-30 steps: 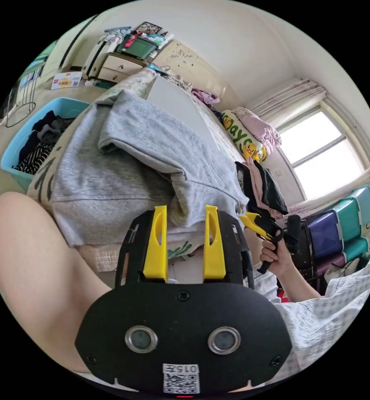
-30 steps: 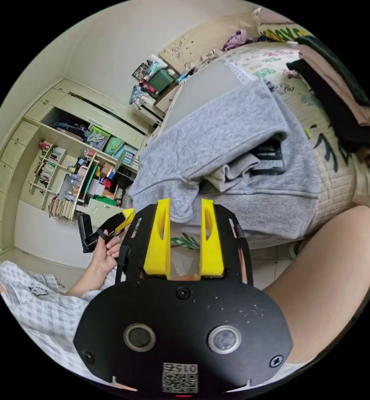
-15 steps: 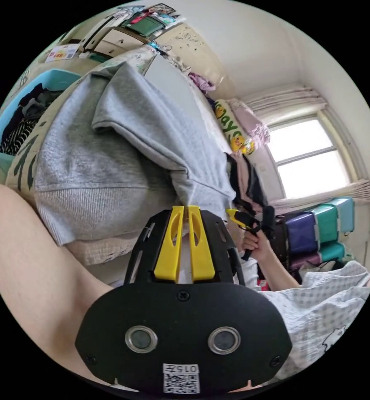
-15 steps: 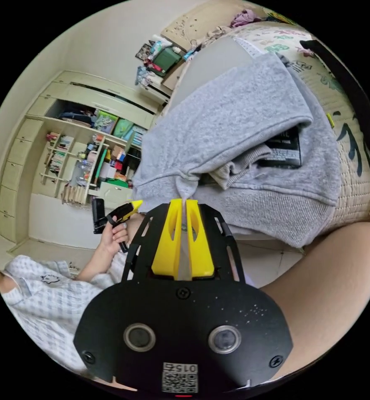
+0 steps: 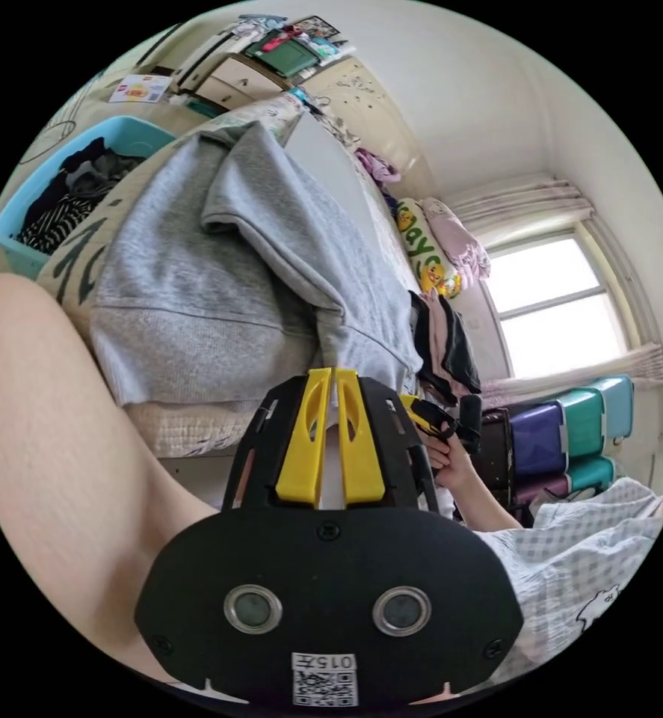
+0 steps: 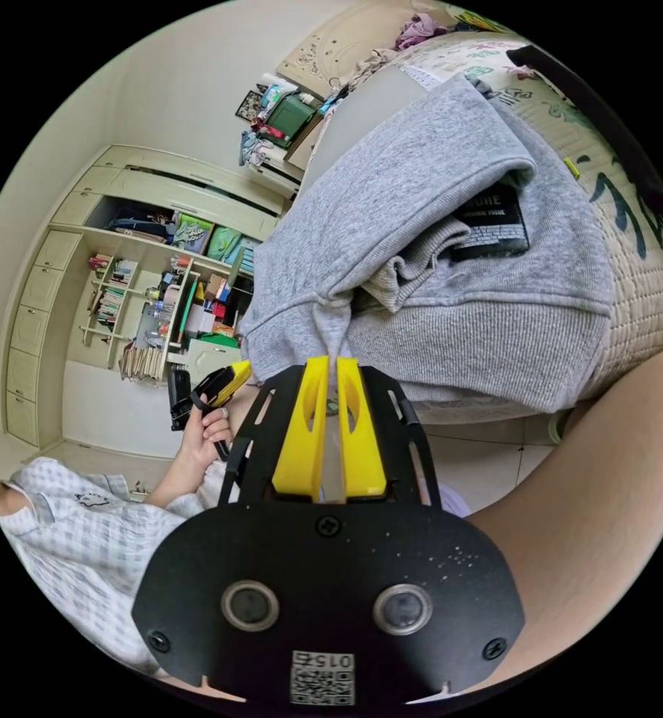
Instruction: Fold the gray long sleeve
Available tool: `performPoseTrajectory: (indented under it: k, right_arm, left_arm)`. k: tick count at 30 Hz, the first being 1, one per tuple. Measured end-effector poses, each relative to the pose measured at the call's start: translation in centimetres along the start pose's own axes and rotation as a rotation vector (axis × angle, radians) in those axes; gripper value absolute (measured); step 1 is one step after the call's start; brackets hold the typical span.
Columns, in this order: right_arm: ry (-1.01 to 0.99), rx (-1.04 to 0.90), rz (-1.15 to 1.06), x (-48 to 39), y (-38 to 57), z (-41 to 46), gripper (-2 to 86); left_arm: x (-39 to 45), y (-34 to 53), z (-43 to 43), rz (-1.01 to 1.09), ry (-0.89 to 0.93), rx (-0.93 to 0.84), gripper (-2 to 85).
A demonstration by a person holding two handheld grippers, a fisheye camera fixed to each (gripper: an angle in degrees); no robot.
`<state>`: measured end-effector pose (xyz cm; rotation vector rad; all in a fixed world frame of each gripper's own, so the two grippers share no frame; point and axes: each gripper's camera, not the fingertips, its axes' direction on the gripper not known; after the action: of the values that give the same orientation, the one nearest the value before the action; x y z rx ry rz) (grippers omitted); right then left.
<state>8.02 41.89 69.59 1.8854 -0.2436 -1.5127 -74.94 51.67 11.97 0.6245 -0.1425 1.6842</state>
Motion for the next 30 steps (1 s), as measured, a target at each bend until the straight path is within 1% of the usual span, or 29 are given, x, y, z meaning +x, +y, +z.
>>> performPoseTrajectory:
  k: [3,5,7,9,12,14,16,17,18,20,23,25,26,28,30]
  right_arm:
    - [-0.027,0.011,0.000,0.3,0.0,-0.2,0.6]
    - [-0.013,0.004,-0.006,0.3,-0.2,-0.1,0.5]
    - [0.063,-0.002,-0.028,-0.4,-0.4,0.0,0.3]
    - [0.157,-0.016,-0.070,-1.5,-0.7,0.3,0.2]
    - [0.240,-0.036,-0.094,-1.9,-1.2,1.1,0.2]
    - [0.266,-0.043,-0.103,-1.9,-1.5,1.6,0.2]
    - [0.252,-0.046,-0.078,-1.7,-1.8,1.5,0.3]
    - [0.212,-0.049,-0.050,-1.6,-2.0,0.9,0.3]
    - [0.163,-0.039,-0.042,-1.6,-2.0,-0.1,0.4]
    - [0.127,0.008,-0.057,-1.9,-1.7,-2.3,0.7]
    - [0.222,0.128,-0.016,-1.2,-0.8,-7.0,2.7]
    - [0.266,0.201,0.066,0.3,-0.4,-9.5,7.6]
    - [0.282,0.235,0.106,1.5,-0.2,-10.7,8.5]
    - [0.323,0.268,0.191,3.5,-0.1,-11.5,10.3]
    - [0.312,0.265,0.268,5.7,-0.5,-11.6,12.8]
  left_arm:
    - [1.5,-1.2,-0.2,0.019,0.003,-0.031,3.2]
    - [2.6,-1.6,-0.9,0.023,-0.054,-0.025,1.6]
    - [4.6,-2.0,-1.9,0.043,-0.113,-0.016,0.7]
    - [7.7,-2.6,-2.7,0.099,-0.209,-0.031,0.2]
    - [9.9,-3.8,-2.8,0.102,-0.265,-0.069,0.0]
    - [10.9,-4.5,-3.2,0.087,-0.272,-0.077,0.1]
    - [12.3,-5.2,-4.0,0.077,-0.276,-0.085,0.2]
    - [13.2,-5.7,-4.9,0.045,-0.244,-0.097,0.2]
    - [14.2,-6.3,-6.2,0.005,-0.176,-0.115,0.2]
    - [16.6,-7.2,-8.9,0.008,-0.137,-0.096,0.1]
    - [22.9,-10.0,-12.7,0.119,-0.230,-0.040,0.4]
    - [26.9,-12.7,-13.5,0.189,-0.244,-0.023,2.3]
    - [29.7,-14.9,-13.2,0.236,-0.241,-0.017,5.0]
    - [33.9,-18.2,-11.4,0.320,-0.231,-0.034,6.7]
    - [40.2,-22.8,-6.9,0.445,-0.200,-0.125,7.2]
